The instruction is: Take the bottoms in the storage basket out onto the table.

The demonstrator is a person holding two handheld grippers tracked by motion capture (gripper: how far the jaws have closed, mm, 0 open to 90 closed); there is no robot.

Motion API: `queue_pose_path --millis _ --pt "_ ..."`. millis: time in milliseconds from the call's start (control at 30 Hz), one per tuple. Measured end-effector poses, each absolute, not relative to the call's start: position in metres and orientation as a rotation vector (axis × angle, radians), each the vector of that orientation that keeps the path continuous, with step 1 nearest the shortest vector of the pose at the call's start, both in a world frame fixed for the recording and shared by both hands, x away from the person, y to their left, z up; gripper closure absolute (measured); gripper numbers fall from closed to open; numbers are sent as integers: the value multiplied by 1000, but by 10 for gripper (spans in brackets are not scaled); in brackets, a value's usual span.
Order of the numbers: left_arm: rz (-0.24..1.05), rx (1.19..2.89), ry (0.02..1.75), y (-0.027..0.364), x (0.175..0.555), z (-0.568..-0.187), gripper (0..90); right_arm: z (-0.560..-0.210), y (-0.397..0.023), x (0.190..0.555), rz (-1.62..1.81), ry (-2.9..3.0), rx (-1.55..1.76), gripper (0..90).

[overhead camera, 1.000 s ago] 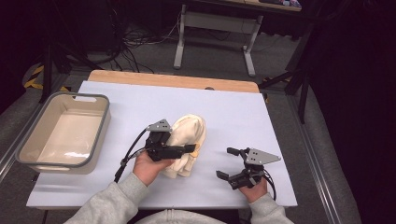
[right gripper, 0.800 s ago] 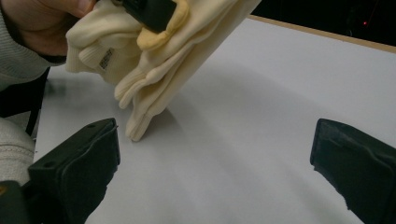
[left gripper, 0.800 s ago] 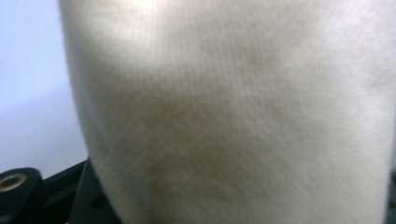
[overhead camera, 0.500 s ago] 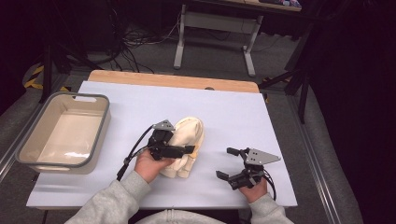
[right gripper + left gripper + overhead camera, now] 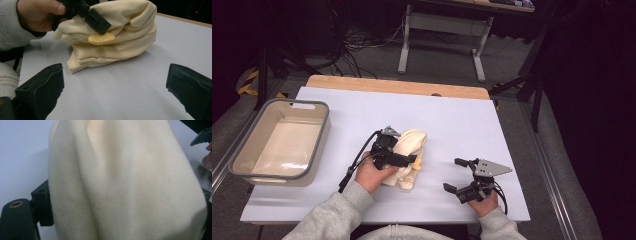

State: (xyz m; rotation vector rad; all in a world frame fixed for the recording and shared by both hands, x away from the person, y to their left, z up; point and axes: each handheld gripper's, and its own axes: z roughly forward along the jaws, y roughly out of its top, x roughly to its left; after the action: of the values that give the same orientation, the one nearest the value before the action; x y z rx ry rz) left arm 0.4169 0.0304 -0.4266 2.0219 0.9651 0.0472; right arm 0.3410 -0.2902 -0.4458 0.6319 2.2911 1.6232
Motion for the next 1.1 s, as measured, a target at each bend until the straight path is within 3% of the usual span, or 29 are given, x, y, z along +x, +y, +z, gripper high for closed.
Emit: queue_pose_path --millis 233,533,1100 --pt "201 1998 1012 31 417 -421 126 -446 -290 341 1621 2292 634 18" --pt "298 1964 926 37 411 -408 113 -446 -290 341 1620 2292 632 18" --pt "268 1935 830 77 390 -376 148 -428 -289 352 1751 2268 632 14"
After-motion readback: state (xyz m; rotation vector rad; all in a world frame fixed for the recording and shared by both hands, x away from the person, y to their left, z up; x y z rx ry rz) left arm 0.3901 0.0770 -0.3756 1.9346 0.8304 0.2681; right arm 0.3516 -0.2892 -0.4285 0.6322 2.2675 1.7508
